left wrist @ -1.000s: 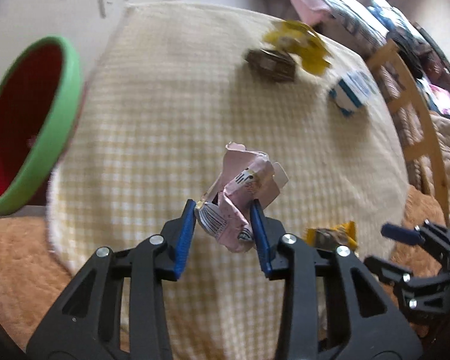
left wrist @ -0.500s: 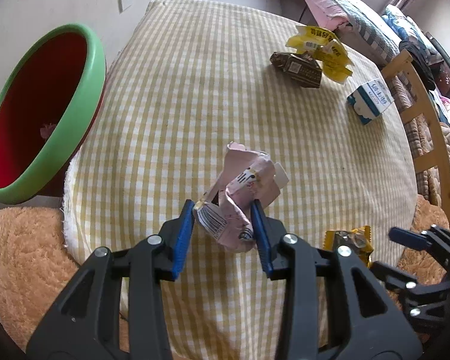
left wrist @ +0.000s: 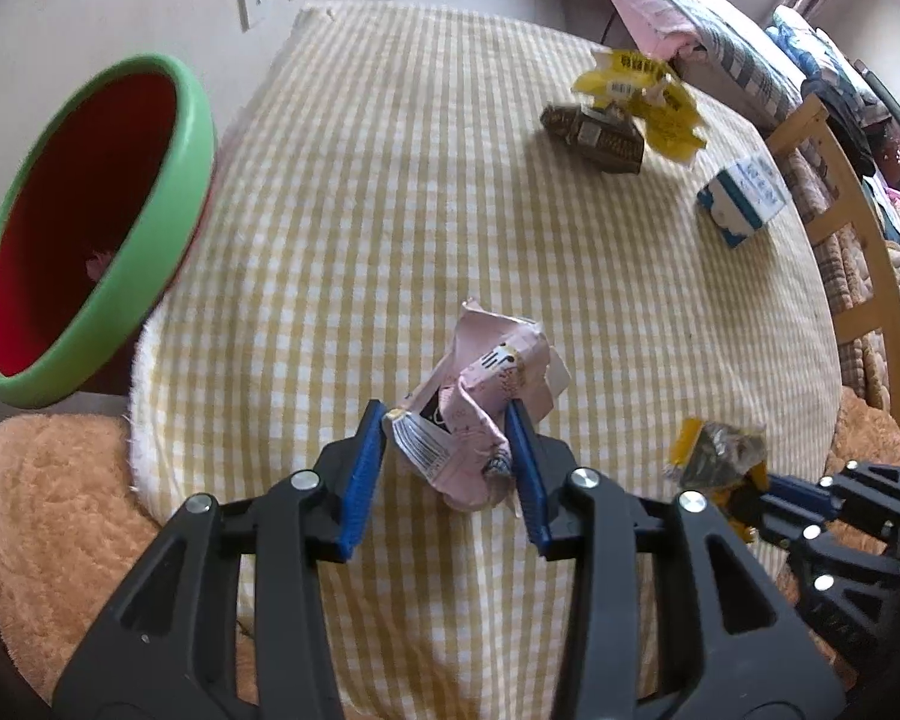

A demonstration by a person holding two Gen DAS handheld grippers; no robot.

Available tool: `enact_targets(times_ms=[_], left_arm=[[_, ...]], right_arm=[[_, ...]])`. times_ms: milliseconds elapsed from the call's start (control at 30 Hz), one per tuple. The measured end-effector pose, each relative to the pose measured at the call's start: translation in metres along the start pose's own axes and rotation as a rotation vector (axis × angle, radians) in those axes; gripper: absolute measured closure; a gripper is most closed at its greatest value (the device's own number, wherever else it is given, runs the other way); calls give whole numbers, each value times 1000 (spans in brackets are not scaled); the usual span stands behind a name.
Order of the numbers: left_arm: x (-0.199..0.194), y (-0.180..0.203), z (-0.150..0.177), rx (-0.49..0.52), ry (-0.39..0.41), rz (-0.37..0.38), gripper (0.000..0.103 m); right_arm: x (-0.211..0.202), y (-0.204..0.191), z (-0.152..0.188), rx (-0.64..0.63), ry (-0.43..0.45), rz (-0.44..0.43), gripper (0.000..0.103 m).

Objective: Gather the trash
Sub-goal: 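Grasp the crumpled pink-white paper with the left gripper while the right gripper grasps the yellow wrapper, then carry the pink-white paper in the left gripper while the right gripper carries the yellow wrapper over the bin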

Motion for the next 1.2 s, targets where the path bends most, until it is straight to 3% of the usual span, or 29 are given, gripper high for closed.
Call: enact_targets(times_ms=[300, 700, 1200], left_arm=[[-47, -1, -30, -3, 144, -51, 64], [-92, -14, -58, -37, 272, -88, 64], [-105, -44, -56, -87, 303, -137, 64]], right_arm=[[-32, -18, -49, 25, 148, -14, 90], [-57, -47, -96, -15, 249, -15, 90], [-55, -73, -112, -61, 259, -12, 89]])
Point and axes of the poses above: each gripper's, at about its wrist camera, not at the fingertips, and x roughly the way its jaws point, y to its right, z to its underside, the point moved 6 cm from there along x, roughly the way its jaws point, and after that the axes turned 3 degrees about y, right-handed, at the moved point
